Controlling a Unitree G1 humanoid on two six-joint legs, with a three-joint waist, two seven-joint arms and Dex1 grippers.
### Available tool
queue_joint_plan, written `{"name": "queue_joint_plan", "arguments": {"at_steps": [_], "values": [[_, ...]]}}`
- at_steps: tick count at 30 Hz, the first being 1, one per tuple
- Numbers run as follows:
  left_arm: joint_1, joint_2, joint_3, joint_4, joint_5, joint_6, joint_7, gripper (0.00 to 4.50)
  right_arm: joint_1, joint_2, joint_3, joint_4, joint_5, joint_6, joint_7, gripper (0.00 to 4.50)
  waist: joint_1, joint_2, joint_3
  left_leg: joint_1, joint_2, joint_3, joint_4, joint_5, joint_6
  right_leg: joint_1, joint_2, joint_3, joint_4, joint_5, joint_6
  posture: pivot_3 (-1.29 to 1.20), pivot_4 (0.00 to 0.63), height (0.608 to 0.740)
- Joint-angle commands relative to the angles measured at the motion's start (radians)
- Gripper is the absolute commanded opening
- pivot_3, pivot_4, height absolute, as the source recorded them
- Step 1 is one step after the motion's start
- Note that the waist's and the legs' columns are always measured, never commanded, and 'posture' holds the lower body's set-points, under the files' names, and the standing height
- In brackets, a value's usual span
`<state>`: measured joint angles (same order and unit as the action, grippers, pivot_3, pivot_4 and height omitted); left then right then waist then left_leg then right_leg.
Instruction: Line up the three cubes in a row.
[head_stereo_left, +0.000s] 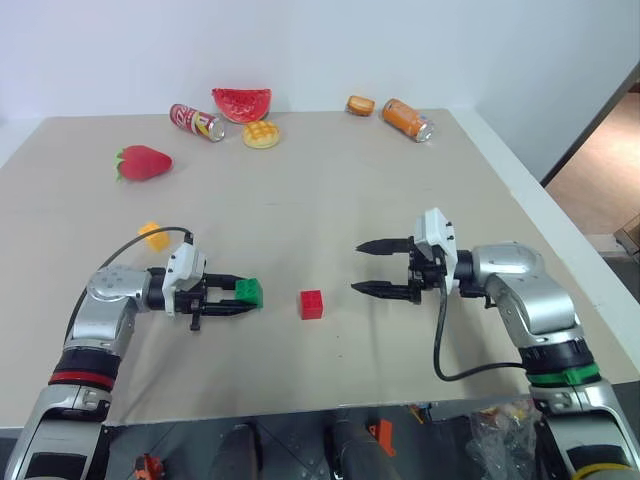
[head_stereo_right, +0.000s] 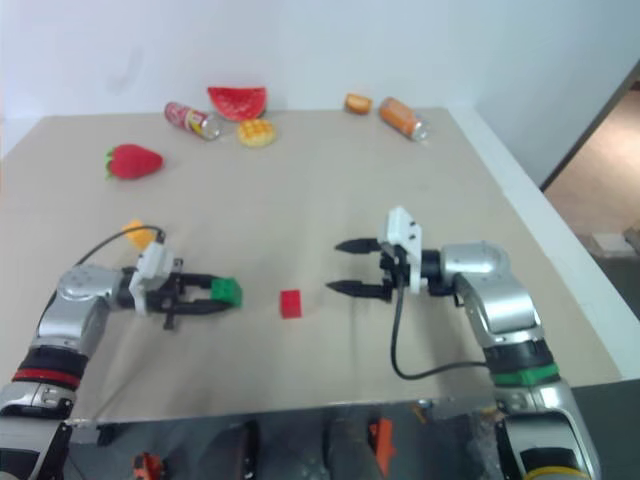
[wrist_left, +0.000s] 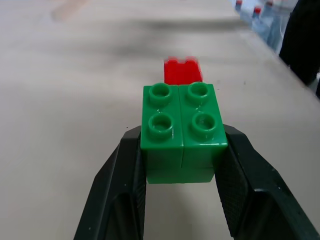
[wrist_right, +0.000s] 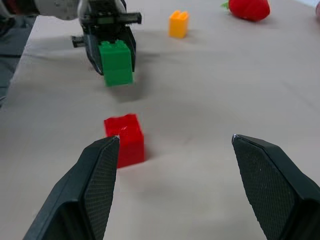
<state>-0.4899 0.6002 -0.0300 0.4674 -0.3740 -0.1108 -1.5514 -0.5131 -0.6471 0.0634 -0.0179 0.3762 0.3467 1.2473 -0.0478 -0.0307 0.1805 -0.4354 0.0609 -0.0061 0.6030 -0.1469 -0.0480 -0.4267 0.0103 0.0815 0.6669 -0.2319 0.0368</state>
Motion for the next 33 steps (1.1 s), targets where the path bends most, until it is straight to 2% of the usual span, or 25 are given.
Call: {"name": "queue_joint_plan", "arguments": {"at_steps": [1, 7, 17, 33], "values": [[-0.031, -0.003, 0.001, 0.056, 0.014, -0.063, -0.04, 1.32, 0.022, -0.034, -0.045, -0.109, 0.056, 0.027, 0.002, 3.72, 0.0, 0.0, 0.0, 0.0, 0.0, 0.0, 0.0, 0.0, 0.0, 0.0, 0.0, 0.0, 0.0, 0.0, 0.0, 0.0, 0.15, 0.74], [-0.038, -0.013, -0.013, 0.119, 0.031, -0.107, -0.062, 1.32, 0.044, -0.057, -0.056, -0.152, 0.081, 0.048, -0.019, 3.72, 0.001, 0.0, 0.0, 0.0, 0.0, 0.0, 0.001, 0.0, 0.0, 0.0, 0.0, 0.0, 0.0, -0.001, -0.002, 0.0, 0.15, 0.74], [-0.03, -0.009, -0.073, 0.1, 0.043, -0.137, -0.063, 1.32, 0.034, -0.05, -0.039, -0.136, 0.073, 0.039, -0.033, 3.72, 0.001, 0.0, 0.0, -0.001, 0.0, 0.0, 0.002, 0.0, 0.0, 0.001, 0.0, 0.0, 0.0, -0.001, -0.002, 0.0, 0.15, 0.74], [-0.055, -0.056, -0.068, 0.127, 0.125, -0.123, 0.043, 1.32, 0.03, -0.038, -0.028, -0.124, 0.064, 0.028, -0.043, 3.72, 0.005, 0.001, -0.001, 0.0, -0.001, -0.001, 0.008, 0.001, 0.001, 0.004, -0.001, 0.001, 0.0, 0.001, -0.001, 0.0, 0.15, 0.74]]}}
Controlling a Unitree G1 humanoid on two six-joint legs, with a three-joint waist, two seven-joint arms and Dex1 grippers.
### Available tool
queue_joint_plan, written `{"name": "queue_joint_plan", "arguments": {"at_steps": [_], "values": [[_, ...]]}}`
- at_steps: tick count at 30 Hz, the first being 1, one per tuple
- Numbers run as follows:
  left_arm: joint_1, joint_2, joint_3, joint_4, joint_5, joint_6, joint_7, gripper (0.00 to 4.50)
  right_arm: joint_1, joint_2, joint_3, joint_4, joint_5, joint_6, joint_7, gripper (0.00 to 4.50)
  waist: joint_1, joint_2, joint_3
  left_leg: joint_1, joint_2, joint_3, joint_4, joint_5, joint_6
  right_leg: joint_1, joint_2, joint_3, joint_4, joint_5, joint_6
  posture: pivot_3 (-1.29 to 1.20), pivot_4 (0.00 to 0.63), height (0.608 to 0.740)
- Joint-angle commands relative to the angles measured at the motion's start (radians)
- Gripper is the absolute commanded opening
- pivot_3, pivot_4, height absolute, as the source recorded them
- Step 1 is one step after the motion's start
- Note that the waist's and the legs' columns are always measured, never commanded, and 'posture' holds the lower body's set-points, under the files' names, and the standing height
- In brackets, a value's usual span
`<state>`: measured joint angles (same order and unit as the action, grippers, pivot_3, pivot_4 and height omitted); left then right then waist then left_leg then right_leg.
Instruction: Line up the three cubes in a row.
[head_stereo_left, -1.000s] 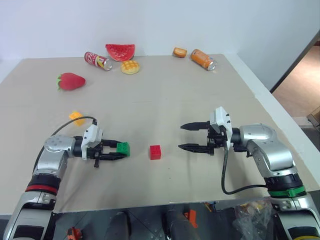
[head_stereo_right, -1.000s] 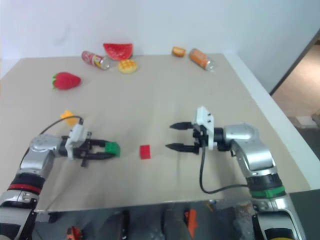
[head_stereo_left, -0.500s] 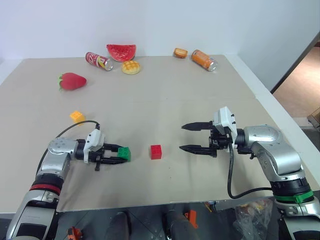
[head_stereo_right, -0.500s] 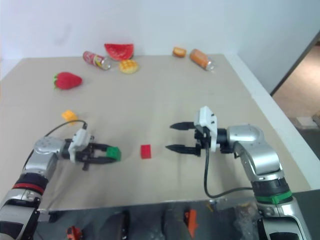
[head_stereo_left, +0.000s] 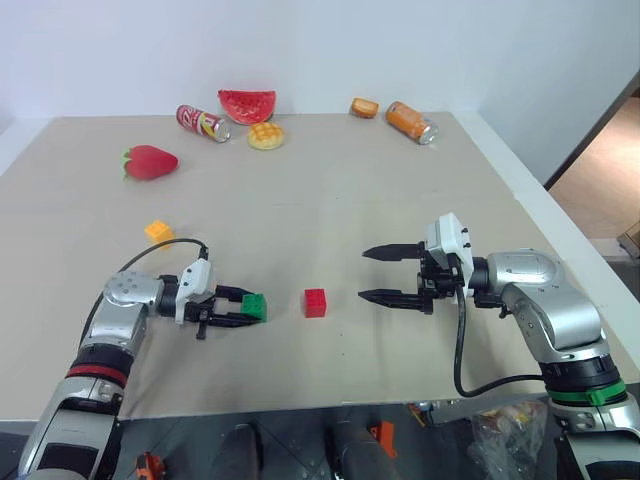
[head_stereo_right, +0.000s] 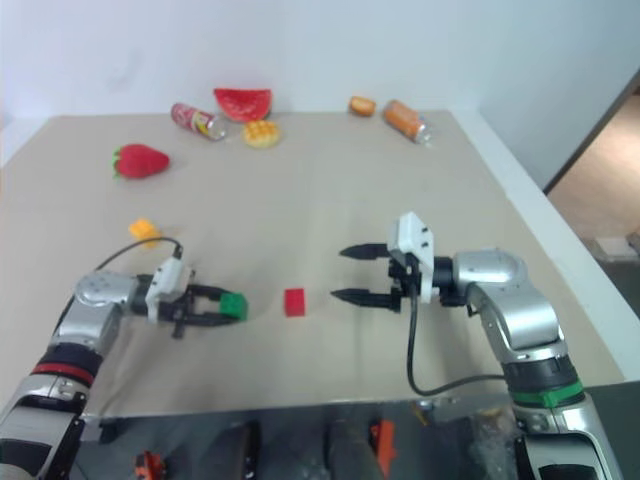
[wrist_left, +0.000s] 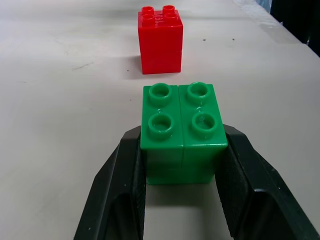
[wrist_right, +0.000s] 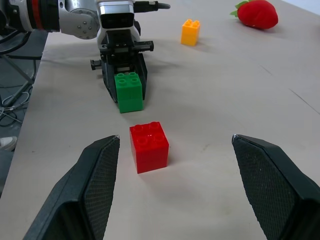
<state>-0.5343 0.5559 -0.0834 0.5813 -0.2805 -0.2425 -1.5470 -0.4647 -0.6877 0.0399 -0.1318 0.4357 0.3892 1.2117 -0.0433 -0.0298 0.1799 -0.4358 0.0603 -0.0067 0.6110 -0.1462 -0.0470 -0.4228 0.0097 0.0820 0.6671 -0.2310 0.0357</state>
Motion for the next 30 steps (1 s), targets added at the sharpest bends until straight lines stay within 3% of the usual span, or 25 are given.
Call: {"name": "queue_joint_plan", "arguments": {"at_steps": [1, 2, 8, 13, 23, 25, 28, 30], "values": [[-0.012, -0.014, -0.013, 0.013, 0.032, 0.018, 0.043, 1.82, -0.018, 0.004, -0.004, -0.01, 0.005, -0.014, -0.008, 3.72, 0.0, 0.0, 0.0, 0.0, 0.0, 0.0, 0.0, 0.0, 0.001, 0.0, 0.0, 0.0, 0.0, 0.0, 0.0, 0.0, 0.15, 0.74], [-0.012, -0.015, -0.012, 0.014, 0.032, 0.023, 0.046, 2.35, -0.019, 0.005, -0.003, -0.01, 0.004, -0.015, -0.008, 3.72, 0.0, 0.0, 0.0, 0.0, 0.0, 0.0, 0.0, 0.001, 0.001, 0.0, 0.0, 0.0, 0.0, 0.0, 0.0, 0.0, 0.15, 0.74], [-0.003, -0.02, 0.003, 0.003, 0.022, 0.012, 0.047, 4.36, -0.024, 0.01, -0.002, -0.003, 0.002, -0.016, -0.005, 3.72, -0.001, 0.0, 0.0, -0.001, 0.0, 0.0, 0.003, 0.001, 0.002, 0.0, 0.0, 0.0, 0.0, 0.002, 0.0, 0.0, 0.15, 0.74], [0.039, 0.016, 0.037, -0.039, -0.008, 0.003, 0.026, 4.44, -0.038, 0.015, 0.004, 0.011, -0.001, -0.018, 0.003, 3.72, -0.002, 0.0, 0.0, -0.002, 0.0, 0.0, 0.003, 0.001, 0.002, 0.0, 0.0, 0.001, 0.0, 0.002, 0.0, 0.0, 0.15, 0.74], [0.218, 0.25, 0.204, -0.199, -0.14, 0.201, 0.022, 4.44, -0.075, 0.009, 0.011, 0.046, 0.0, -0.025, 0.029, 3.72, -0.006, 0.0, 0.0, -0.001, 0.003, 0.001, -0.004, 0.001, 0.001, -0.005, 0.002, 0.0, 0.001, 0.0, -0.004, 0.0, 0.15, 0.74], [0.241, 0.269, 0.253, -0.225, -0.171, 0.277, 0.075, 4.44, -0.079, 0.011, 0.012, 0.05, -0.001, -0.028, 0.03, 3.72, -0.005, 0.0, 0.0, -0.001, 0.003, 0.001, -0.005, 0.001, 0.001, -0.005, 0.001, 0.0, 0.001, -0.001, -0.004, 0.0, 0.15, 0.74], [0.266, 0.258, 0.382, -0.336, -0.255, 0.582, 0.364, 4.44, -0.108, 0.064, 0.012, 0.073, -0.01, -0.045, -0.024, 3.72, -0.004, 0.0, 0.001, -0.002, 0.002, 0.001, -0.004, 0.001, 0.001, -0.005, 0.001, 0.0, 0.001, -0.001, -0.003, 0.0, 0.15, 0.74], [0.294, 0.224, 0.45, -0.414, -0.303, 0.652, 0.48, 4.44, -0.132, 0.099, 0.017, 0.097, -0.03, -0.04, -0.077, 3.72, -0.005, 0.0, 0.001, -0.002, 0.003, 0.001, -0.004, 0.001, 0.001, -0.005, 0.001, -0.001, 0.001, 0.0, -0.003, 0.0, 0.15, 0.74]]}}
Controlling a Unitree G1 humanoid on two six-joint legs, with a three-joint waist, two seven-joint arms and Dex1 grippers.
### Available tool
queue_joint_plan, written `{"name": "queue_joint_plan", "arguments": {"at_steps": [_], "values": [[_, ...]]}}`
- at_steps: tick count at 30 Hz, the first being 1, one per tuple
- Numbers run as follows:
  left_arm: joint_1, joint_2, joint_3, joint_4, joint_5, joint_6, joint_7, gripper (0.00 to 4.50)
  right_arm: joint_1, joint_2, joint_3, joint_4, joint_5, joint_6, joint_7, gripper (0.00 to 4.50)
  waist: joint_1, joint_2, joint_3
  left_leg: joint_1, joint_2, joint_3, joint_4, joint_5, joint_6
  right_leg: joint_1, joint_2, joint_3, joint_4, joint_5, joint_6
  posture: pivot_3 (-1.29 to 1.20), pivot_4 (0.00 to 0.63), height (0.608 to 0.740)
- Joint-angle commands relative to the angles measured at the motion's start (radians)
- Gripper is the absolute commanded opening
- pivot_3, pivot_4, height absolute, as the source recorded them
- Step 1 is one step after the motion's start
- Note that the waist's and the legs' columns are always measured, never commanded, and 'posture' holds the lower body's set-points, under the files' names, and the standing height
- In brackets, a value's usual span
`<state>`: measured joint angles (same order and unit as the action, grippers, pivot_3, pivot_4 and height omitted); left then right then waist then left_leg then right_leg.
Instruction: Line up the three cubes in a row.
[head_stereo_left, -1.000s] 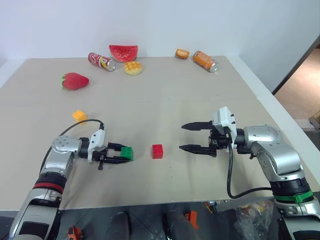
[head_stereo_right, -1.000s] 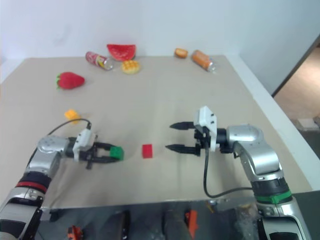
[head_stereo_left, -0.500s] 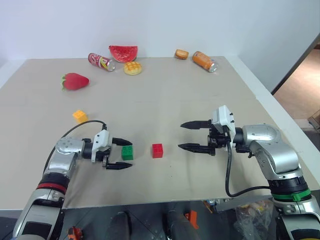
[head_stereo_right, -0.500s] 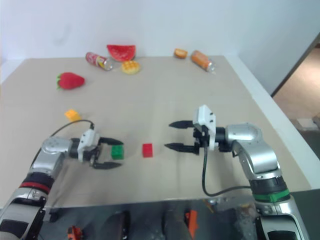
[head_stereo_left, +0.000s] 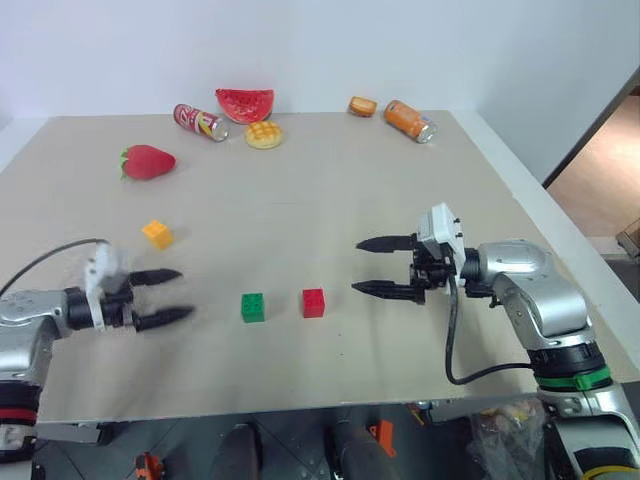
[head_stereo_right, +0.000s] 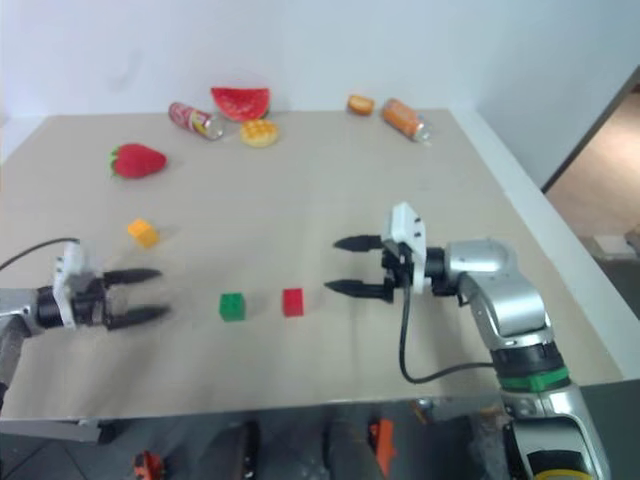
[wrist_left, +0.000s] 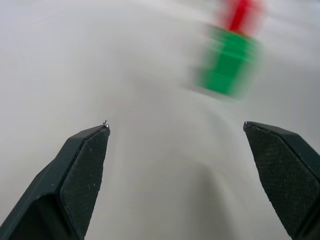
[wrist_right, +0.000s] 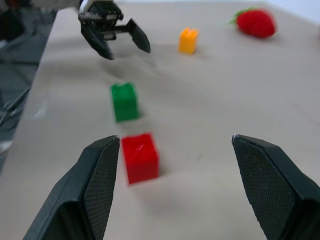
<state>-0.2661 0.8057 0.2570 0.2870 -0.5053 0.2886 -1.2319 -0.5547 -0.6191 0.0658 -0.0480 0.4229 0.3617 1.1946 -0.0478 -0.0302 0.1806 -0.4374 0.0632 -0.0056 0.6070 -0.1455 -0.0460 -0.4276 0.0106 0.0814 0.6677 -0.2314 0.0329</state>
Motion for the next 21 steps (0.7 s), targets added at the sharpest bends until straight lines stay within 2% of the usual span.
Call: {"name": "queue_joint_plan", "arguments": {"at_steps": [1, 5, 10, 16, 21], "values": [[0.035, -0.043, 0.138, -0.151, -0.1, 0.158, 0.22, 4.44, -0.049, 0.044, -0.005, 0.018, -0.021, -0.008, -0.074, 3.72, 0.0, 0.0, 0.0, 0.0, 0.0, 0.0, 0.0, 0.0, 0.0, 0.0, 0.0, 0.0, 0.0, 0.0, 0.0, 0.0, 0.15, 0.74], [0.073, -0.121, 0.204, -0.257, -0.137, 0.244, 0.407, 4.44, -0.042, 0.065, 0.011, 0.0, -0.01, 0.001, -0.071, 3.72, 0.0, 0.0, 0.0, 0.0, 0.0, 0.0, 0.0, 0.0, 0.0, 0.001, 0.0, 0.0, 0.0, 0.0, 0.0, 0.0, 0.15, 0.74], [0.095, -0.194, 0.153, -0.305, -0.038, 0.243, 0.6, 4.44, -0.053, 0.074, 0.018, 0.017, -0.015, -0.006, -0.067, 3.72, 0.002, 0.0, 0.0, 0.0, 0.0, 0.0, -0.001, 0.0, 0.0, 0.001, 0.0, 0.0, 0.0, 0.0, 0.001, 0.0, 0.15, 0.74], [0.008, -0.252, 0.14, -0.198, 0.064, 0.235, 0.822, 4.44, -0.043, 0.078, 0.021, 0.008, -0.017, -0.005, -0.066, 3.72, 0.002, -0.001, 0.0, 0.001, -0.001, 0.0, 0.0, 0.0, 0.0, 0.002, 0.001, 0.0, 0.0, 0.001, 0.001, 0.0, 0.15, 0.74], [-0.066, -0.249, 0.092, -0.099, 0.135, 0.183, 0.843, 4.44, -0.028, 0.074, 0.016, -0.005, -0.017, 0.0, -0.077, 3.72, 0.002, -0.001, -0.001, 0.001, -0.001, 0.0, 0.0, 0.0, -0.001, 0.002, 0.001, 0.0, 0.0, 0.002, 0.001, 0.0, 0.15, 0.74]]}}
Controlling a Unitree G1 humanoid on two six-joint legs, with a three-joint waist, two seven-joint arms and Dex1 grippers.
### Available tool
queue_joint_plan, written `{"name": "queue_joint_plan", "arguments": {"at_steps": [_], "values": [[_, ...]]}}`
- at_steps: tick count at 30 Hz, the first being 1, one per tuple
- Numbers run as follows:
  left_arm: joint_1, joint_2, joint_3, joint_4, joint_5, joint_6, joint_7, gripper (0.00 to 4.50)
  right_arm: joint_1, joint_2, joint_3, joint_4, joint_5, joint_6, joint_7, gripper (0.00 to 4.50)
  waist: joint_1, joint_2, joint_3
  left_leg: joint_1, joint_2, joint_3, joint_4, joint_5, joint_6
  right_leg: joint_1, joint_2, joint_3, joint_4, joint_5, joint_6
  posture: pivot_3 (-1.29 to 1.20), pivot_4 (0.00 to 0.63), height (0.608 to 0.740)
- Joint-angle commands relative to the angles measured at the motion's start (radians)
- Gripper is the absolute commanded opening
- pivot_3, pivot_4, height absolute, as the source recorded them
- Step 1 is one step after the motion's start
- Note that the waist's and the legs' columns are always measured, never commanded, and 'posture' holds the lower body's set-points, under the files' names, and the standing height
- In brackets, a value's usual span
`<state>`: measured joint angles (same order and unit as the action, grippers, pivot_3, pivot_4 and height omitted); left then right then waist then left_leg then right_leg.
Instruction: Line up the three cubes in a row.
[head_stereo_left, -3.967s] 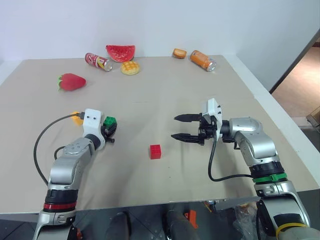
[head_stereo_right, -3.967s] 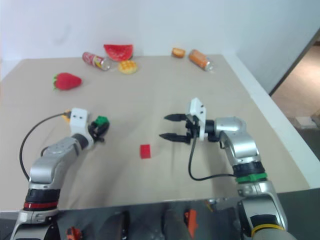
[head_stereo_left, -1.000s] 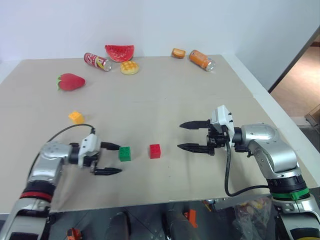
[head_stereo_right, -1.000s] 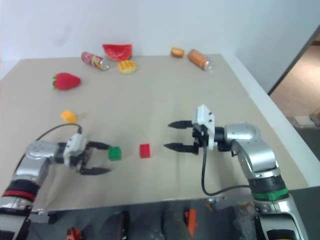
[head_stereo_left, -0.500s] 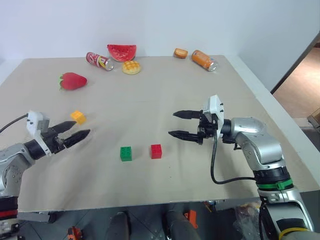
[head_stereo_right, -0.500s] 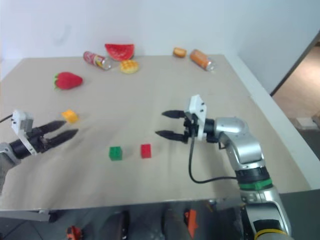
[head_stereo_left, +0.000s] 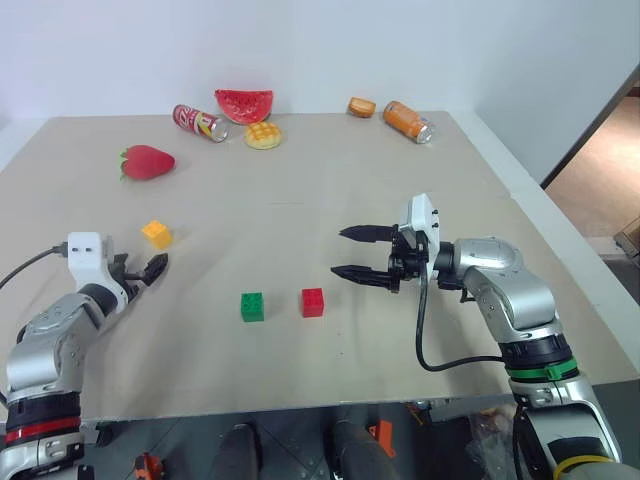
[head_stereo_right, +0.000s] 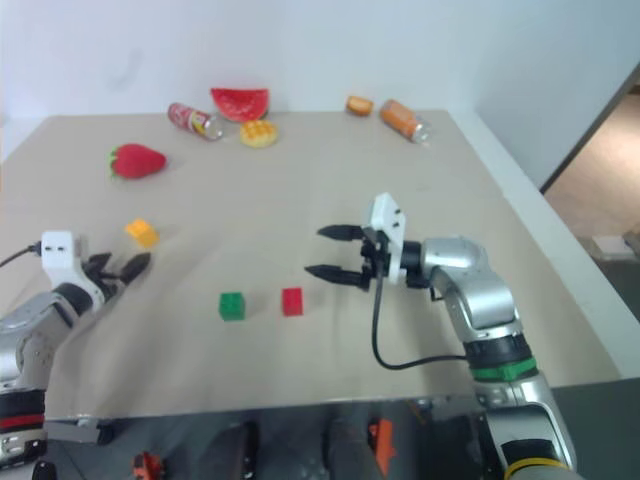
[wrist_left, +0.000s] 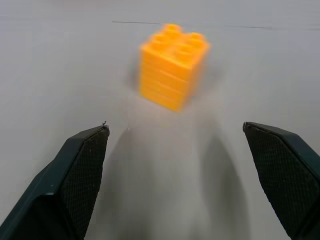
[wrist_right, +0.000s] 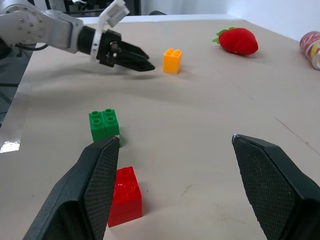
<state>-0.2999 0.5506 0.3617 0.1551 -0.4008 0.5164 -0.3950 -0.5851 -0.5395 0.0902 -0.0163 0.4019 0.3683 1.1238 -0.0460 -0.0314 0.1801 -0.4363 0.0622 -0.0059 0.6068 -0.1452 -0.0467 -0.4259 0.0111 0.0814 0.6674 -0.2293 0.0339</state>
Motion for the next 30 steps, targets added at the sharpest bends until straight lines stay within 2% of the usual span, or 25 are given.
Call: {"name": "queue_joint_plan", "arguments": {"at_steps": [1, 10, 17, 30], "values": [[-0.049, 0.009, -0.021, 0.061, 0.044, -0.06, 0.002, 4.44, 0.004, -0.005, -0.009, -0.04, 0.004, -0.006, -0.008, 3.72, 0.0, 0.0, 0.0, 0.0, 0.0, 0.0, 0.0, 0.0, 0.0, 0.0, 0.0, 0.0, 0.0, 0.0, 0.001, 0.0, 0.15, 0.74], [-0.175, 0.055, -0.089, 0.32, 0.114, -0.219, -0.147, 4.44, 0.016, -0.015, -0.016, -0.059, 0.006, -0.002, -0.021, 3.72, 0.0, 0.0, 0.0, 0.0, 0.0, 0.0, -0.001, 0.0, 0.0, 0.0, 0.0, -0.001, 0.0, 0.002, 0.003, 0.0, 0.15, 0.74], [-0.307, 0.091, -0.106, 0.533, 0.157, -0.321, -0.192, 4.44, 0.033, -0.023, -0.02, -0.09, 0.014, 0.014, -0.033, 3.72, 0.0, 0.0, 0.0, -0.001, 0.0, 0.0, 0.0, 0.0, 0.0, 0.0, 0.0, 0.0, 0.0, 0.002, 0.004, 0.0, 0.15, 0.74], [-0.406, 0.069, -0.146, 0.667, 0.179, -0.42, -0.286, 4.44, 0.029, 0.053, -0.076, -0.23, 0.123, 0.109, -0.178, 3.72, 0.0, 0.0, 0.0, -0.001, 0.0, 0.0, -0.001, 0.0, 0.0, -0.001, 0.0, 0.0, 0.0, 0.002, 0.004, 0.0, 0.15, 0.74]]}}
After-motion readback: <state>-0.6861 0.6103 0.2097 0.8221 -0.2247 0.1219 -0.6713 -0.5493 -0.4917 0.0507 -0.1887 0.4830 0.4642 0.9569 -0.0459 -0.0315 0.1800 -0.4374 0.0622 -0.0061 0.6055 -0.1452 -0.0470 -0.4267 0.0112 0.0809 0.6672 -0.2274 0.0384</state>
